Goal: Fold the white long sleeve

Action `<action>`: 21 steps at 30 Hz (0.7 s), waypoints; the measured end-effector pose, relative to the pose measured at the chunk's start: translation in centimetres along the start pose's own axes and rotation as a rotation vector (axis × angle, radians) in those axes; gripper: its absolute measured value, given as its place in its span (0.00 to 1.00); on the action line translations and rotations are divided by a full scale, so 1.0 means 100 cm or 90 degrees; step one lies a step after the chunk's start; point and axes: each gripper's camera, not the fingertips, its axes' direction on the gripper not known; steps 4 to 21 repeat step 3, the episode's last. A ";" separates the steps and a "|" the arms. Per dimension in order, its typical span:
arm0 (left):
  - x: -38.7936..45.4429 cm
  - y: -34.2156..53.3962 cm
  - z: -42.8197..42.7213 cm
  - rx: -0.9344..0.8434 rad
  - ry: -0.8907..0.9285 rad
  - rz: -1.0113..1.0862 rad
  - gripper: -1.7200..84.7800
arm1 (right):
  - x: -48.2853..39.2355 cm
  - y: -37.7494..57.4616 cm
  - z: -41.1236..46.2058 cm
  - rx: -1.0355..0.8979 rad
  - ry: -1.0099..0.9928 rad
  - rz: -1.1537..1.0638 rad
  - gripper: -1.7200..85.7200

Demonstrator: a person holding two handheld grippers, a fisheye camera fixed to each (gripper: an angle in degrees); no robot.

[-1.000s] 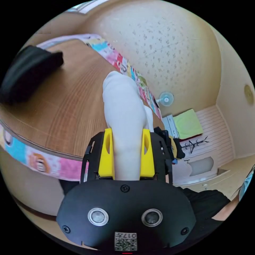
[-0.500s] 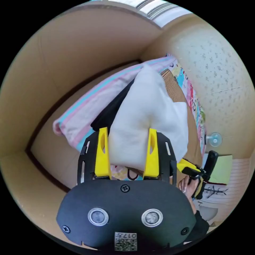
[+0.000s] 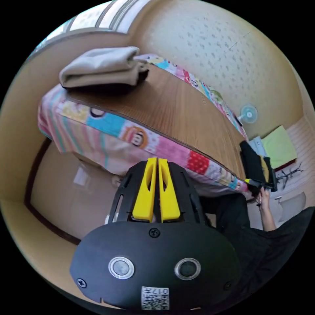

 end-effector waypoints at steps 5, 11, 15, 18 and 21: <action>0.042 0.019 0.019 0.017 0.129 0.021 0.01 | 0.041 0.052 -0.092 0.210 0.070 0.095 0.03; 0.042 0.019 0.019 0.017 0.129 0.021 0.01 | 0.041 0.052 -0.092 0.210 0.070 0.095 0.03; 0.042 0.019 0.019 0.017 0.129 0.021 0.01 | 0.041 0.052 -0.092 0.210 0.070 0.095 0.03; 0.042 0.019 0.019 0.017 0.129 0.021 0.01 | 0.041 0.052 -0.092 0.210 0.070 0.095 0.03; 0.042 0.019 0.019 0.017 0.129 0.021 0.01 | 0.041 0.052 -0.092 0.210 0.070 0.095 0.03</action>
